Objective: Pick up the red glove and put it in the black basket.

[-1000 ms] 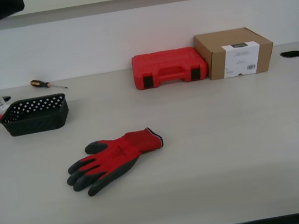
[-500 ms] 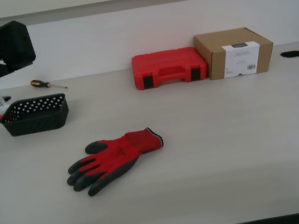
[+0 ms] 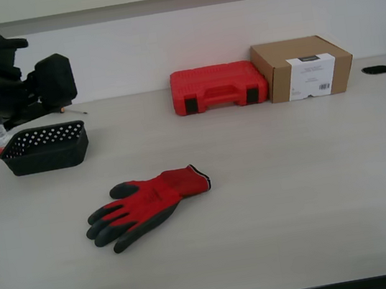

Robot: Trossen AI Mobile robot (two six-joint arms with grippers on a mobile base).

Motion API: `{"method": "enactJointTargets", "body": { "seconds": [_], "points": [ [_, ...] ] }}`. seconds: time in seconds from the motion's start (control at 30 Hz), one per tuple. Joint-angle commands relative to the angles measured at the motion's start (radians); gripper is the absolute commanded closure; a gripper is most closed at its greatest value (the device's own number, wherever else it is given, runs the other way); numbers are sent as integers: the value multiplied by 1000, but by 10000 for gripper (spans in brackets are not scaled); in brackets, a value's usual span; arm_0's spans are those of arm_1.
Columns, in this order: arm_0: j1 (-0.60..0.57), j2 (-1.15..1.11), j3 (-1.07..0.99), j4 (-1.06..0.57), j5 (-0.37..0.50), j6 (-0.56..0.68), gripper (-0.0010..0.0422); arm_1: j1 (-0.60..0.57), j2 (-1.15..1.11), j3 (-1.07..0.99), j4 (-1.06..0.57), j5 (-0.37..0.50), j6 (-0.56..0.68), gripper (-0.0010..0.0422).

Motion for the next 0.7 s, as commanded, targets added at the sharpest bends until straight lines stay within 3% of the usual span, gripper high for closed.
{"method": "enactJointTargets", "body": {
  "seconds": [0.03, 0.13, 0.27, 0.57, 0.7],
  "points": [
    [0, 0, 1, 3, 0, 3, 412, -11, 135, 70, 7, 47, 26, 271],
    [0, 0, 1, 3, 0, 3, 412, -22, 264, 153, 7, 116, 26, 288],
    [0, 0, 1, 3, 0, 3, 412, -37, 373, 265, 1, 185, 18, 279],
    [0, 0, 1, 3, 0, 3, 412, -234, 548, 411, -76, 154, -5, 139],
    [0, 0, 1, 3, 0, 3, 412, -319, 571, 414, -111, 136, -31, 97]
  ]
}}
